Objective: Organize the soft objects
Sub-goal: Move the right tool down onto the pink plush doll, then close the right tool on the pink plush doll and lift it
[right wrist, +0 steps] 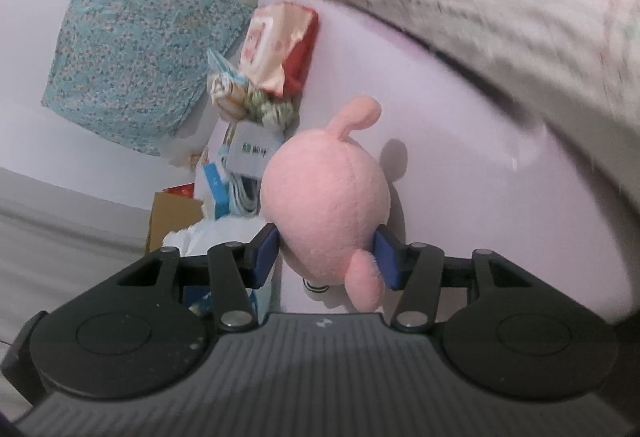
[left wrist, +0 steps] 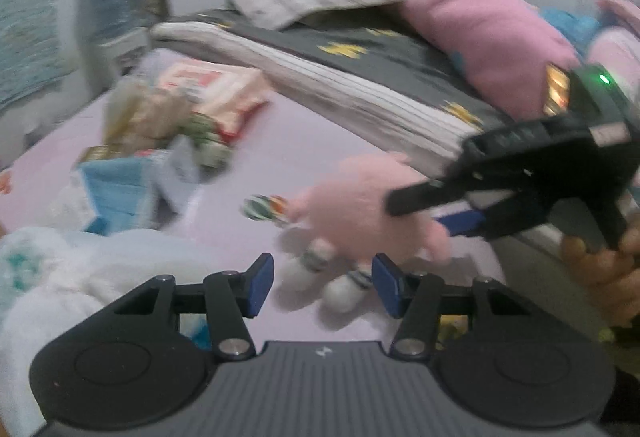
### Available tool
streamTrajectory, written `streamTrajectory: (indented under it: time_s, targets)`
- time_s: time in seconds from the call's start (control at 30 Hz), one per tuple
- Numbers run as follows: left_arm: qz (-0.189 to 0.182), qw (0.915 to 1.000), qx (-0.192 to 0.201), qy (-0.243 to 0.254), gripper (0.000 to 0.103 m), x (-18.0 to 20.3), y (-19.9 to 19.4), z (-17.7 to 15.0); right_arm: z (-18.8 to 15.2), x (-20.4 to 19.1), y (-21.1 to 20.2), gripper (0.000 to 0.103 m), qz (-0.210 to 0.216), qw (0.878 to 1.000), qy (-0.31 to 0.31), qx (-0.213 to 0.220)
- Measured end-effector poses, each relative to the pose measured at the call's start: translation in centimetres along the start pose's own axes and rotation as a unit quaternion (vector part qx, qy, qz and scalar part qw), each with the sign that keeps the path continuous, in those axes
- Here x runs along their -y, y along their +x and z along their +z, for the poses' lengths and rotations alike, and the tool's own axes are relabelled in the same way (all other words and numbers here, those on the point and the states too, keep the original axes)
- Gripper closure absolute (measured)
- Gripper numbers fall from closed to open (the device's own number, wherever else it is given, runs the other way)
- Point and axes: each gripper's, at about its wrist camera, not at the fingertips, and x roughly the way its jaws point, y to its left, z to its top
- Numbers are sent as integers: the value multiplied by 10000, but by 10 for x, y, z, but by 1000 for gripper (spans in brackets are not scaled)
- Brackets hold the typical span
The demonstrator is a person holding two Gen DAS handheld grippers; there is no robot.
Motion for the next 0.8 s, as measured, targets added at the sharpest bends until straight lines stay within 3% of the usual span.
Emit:
streamTrajectory:
  time_s: [0.2, 0.3, 0.43, 0.8]
  targets:
    - [-448, 9984, -236, 246, 32, 18, 15, -6, -15, 4, -3, 49, 653, 9971, 341, -179]
    - [-311, 9983, -326, 361, 32, 24, 26, -4, -11, 3, -2, 49, 702, 9969, 302, -204]
    - [-109, 9982, -357, 465, 32, 27, 35, 0, -1, 6, 0, 49, 1132, 9920, 433, -364]
    - [557, 9933, -300, 962, 36, 36, 52, 22, 23, 9, -1, 49, 1746, 9815, 670, -401]
